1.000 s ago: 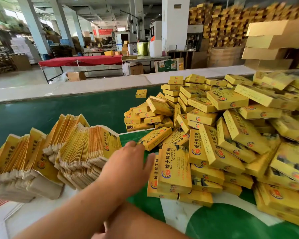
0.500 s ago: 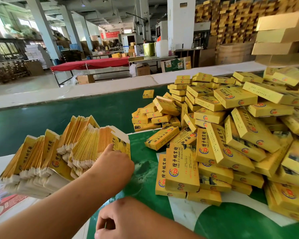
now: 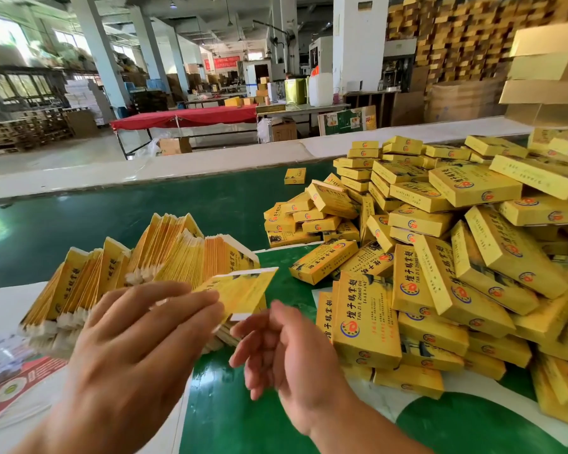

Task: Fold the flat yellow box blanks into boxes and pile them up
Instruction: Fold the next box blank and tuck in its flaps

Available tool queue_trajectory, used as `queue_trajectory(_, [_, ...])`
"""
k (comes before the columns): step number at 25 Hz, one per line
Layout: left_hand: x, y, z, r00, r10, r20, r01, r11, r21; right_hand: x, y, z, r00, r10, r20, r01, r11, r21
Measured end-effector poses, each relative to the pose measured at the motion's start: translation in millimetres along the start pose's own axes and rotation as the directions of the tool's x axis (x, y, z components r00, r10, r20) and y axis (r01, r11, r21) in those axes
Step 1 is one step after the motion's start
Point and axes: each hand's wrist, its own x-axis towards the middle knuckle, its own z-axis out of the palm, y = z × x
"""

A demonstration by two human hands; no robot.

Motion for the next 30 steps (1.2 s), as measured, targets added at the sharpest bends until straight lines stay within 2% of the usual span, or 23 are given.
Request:
queue_trajectory(1, [-11,7,-5,1.000,0.014,0.026,-0.013,1.000,-0.019,1,-2,-3,0.999,-0.023,-0.027,0.026,0.996,0.081])
queue_trajectory(2, [-20,15,-8,0.998,0.032,0.050,-0.030,0.999,-0.036,1,-3,-5,0.997,-0.055,-0.046,0.058,0.996,0.074])
queue_trajectory(4, [-38,25,-16,0.994,-0.003,0.108,0.014,0.995,-0.101,1,-2,-5,0.991,-0.110,-0.077,0.107,0.993,-0.050])
queue_trajectory(6, [-45,22,-18,0.985,-0.161,0.053,0.169,0.964,-0.206,-1,-1,-4,0.988,-0.140,-0.067,0.130,0.983,-0.133])
queue_trajectory(7, [-46,15,-17,0.941,-0.339,-0.017,0.313,0.887,-0.340,-2,-2,-3,0.988,-0.146,-0.040,0.139,0.980,-0.145])
queue_trajectory(8, [-42,7,-15,0.800,-0.598,-0.046,0.473,0.677,-0.564,-3,-3,-2,0.988,-0.152,-0.006,0.149,0.977,-0.152])
queue_trajectory(9, [-35,-2,-12,0.584,-0.808,0.081,0.518,0.294,-0.803,-4,-3,-3,0.988,-0.152,0.025,0.154,0.975,-0.161])
queue_trajectory(10, [-30,-8,-6,0.426,-0.836,0.346,0.455,-0.132,-0.881,-6,-5,-3,0.987,-0.154,0.055,0.162,0.969,-0.187])
queue_trajectory(11, [-24,-9,1,0.366,-0.699,0.614,0.415,-0.468,-0.780,-8,-6,-2,0.984,-0.156,0.082,0.172,0.955,-0.240])
queue_trajectory(12, [-22,-7,9,0.369,-0.482,0.795,0.434,-0.667,-0.606,-8,-6,0,0.981,-0.169,0.098,0.192,0.925,-0.327])
queue_trajectory(13, [-23,-3,16,0.393,-0.297,0.870,0.428,-0.778,-0.459,-9,-5,1,0.977,-0.194,0.091,0.214,0.871,-0.442])
queue_trajectory(14, [-25,5,23,0.450,-0.178,0.875,0.385,-0.845,-0.370,-10,-3,1,0.968,-0.239,0.070,0.236,0.786,-0.571])
queue_trajectory(15, [-31,6,24,0.497,-0.143,0.856,0.372,-0.856,-0.359,-10,-1,2,0.952,-0.301,0.048,0.250,0.681,-0.688])
queue_trajectory(17, [-41,5,28,0.466,-0.168,0.869,0.404,-0.833,-0.378,-9,4,3,0.909,-0.415,0.047,0.272,0.504,-0.820])
queue_trajectory(18, [-46,5,35,0.492,-0.123,0.862,0.405,-0.844,-0.352,-9,5,5,0.892,-0.449,0.053,0.271,0.435,-0.859])
queue_trajectory(20, [-52,5,41,0.602,-0.020,0.798,0.364,-0.883,-0.297,-7,8,9,0.877,-0.477,0.057,0.237,0.326,-0.915])
queue_trajectory(21, [-51,7,43,0.624,-0.009,0.782,0.353,-0.889,-0.291,-6,9,9,0.877,-0.477,0.057,0.224,0.303,-0.926])
queue_trajectory(24, [-51,5,41,0.601,0.061,0.797,0.332,-0.926,-0.179,-8,10,9,0.902,-0.417,0.116,0.243,0.267,-0.932])
queue_trajectory(27, [-54,1,46,0.657,0.083,0.749,0.357,-0.910,-0.212,-11,7,8,0.929,-0.315,0.192,0.258,0.184,-0.948])
queue_trajectory(30, [-56,0,46,0.675,0.082,0.733,0.422,-0.858,-0.292,-13,3,9,0.956,-0.250,0.153,0.235,0.343,-0.910])
